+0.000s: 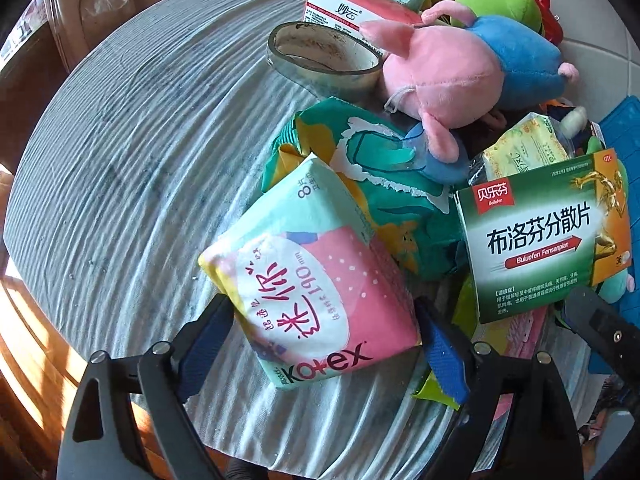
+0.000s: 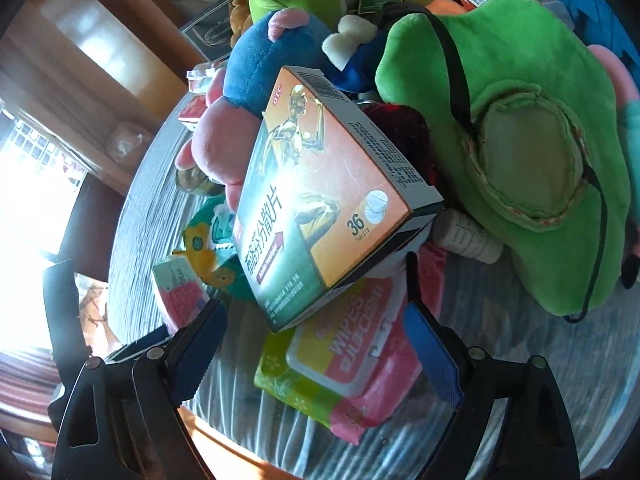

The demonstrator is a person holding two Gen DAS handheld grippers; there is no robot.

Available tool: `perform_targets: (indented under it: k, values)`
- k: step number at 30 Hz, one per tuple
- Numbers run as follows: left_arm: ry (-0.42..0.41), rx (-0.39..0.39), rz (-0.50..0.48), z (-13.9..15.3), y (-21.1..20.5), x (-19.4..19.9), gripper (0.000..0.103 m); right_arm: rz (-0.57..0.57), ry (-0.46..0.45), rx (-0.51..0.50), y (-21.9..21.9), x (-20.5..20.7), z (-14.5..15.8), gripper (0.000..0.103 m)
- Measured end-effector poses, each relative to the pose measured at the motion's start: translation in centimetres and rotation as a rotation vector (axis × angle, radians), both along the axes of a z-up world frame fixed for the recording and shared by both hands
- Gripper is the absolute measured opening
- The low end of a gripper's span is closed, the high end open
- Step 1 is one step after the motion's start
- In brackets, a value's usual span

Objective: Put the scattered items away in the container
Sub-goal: 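Grasp the Kotex pad pack with the left tool while the right tool grasps the green medicine box, then lift the Kotex pack with the left tool while the right tool carries the medicine box to the crate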

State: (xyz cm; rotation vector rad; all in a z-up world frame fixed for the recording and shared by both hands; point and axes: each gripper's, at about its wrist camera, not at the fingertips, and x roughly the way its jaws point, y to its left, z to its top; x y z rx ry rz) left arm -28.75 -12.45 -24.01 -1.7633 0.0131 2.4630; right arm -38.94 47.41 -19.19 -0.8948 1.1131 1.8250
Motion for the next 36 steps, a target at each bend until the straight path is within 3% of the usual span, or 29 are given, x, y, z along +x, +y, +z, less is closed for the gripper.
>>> perform_targets:
  k: [1,3,4,6,7,8,10,13,21,24,30,36]
  values:
    - [-0.016,0.001,0.005,-0.4,-0.1,0.1,0.091,0.004,0.007,-0.006,0.1,-0.2,-0.3,0.068]
    - [-0.05,0.002,0.019,-1.5,-0.1,-0.2,0.089,0.017,0.032,-0.029,0.2,-0.5,-0.9,0.061]
    - [-0.01,-0.022,0.013,-1.2,0.2,-0.2,0.082,0.02,0.043,-0.038,0.3,-0.7,-1.3,0.06]
    - [0.046,-0.081,-0.034,-0.5,1.1,-0.1,0.08,0.026,0.057,-0.039,0.7,-1.1,-1.8,0.056]
    - [0.081,-0.11,-0.06,0.0,1.4,0.1,0.079,0.032,0.064,-0.042,1.0,-1.4,-2.0,0.051]
    - [0.121,-0.138,-0.083,0.7,1.7,0.4,0.079,0.042,0.074,-0.046,1.2,-1.5,-1.9,0.038]
    - [0.2,-0.193,-0.122,2.5,2.3,1.1,0.078,0.069,0.073,-0.029,0.9,-2.0,-1.3,0.033]
    - [0.269,-0.208,-0.155,4.9,3.1,1.6,0.078,0.129,0.056,0.036,-0.1,-3.1,0.4,0.025]
    - [0.307,-0.197,-0.161,5.9,3.5,2.1,0.078,0.179,0.004,0.066,0.5,-6.8,0.6,0.025]
    - [0.318,-0.189,-0.161,6.0,1.9,1.4,0.078,0.165,-0.018,0.087,0.1,-7.1,1.2,0.021]
    - [0.379,-0.162,-0.185,8.6,2.0,2.1,0.078,0.199,-0.061,0.18,-2.2,-6.8,4.5,0.019]
    - [0.466,-0.127,-0.242,12.2,3.2,3.8,0.078,0.197,-0.079,0.306,-4.7,-5.8,10.0,0.019]
